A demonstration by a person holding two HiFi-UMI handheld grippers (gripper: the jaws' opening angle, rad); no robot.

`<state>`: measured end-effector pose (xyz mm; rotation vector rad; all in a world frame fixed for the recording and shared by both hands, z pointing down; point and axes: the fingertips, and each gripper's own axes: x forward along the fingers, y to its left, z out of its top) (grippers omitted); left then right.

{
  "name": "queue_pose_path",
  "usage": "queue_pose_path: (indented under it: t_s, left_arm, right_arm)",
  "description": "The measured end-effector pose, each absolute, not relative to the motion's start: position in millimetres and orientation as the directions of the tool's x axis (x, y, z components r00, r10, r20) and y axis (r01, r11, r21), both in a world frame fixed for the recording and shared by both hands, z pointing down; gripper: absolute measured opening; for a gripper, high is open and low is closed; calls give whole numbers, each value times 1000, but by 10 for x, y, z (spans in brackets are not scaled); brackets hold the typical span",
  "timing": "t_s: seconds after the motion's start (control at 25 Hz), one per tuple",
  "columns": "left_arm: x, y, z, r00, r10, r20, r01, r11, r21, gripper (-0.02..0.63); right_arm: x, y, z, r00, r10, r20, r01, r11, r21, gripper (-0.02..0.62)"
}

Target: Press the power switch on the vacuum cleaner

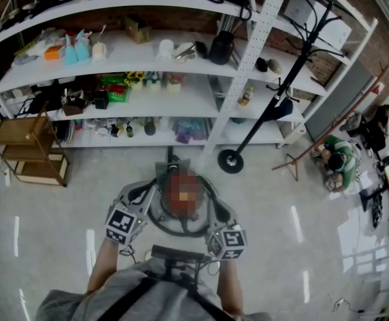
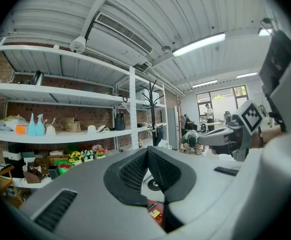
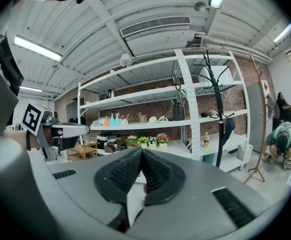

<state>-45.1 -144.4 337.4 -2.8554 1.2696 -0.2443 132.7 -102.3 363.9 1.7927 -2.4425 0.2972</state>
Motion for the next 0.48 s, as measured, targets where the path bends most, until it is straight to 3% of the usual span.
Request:
queue_pose_path:
  t_s: [0.48]
  left_arm:
    - [-475, -1376, 3363, 659, -739, 142, -739, -671, -61, 8]
  right_arm:
    - [1329, -966, 3639, -298, -935, 193, -954, 285, -93, 11]
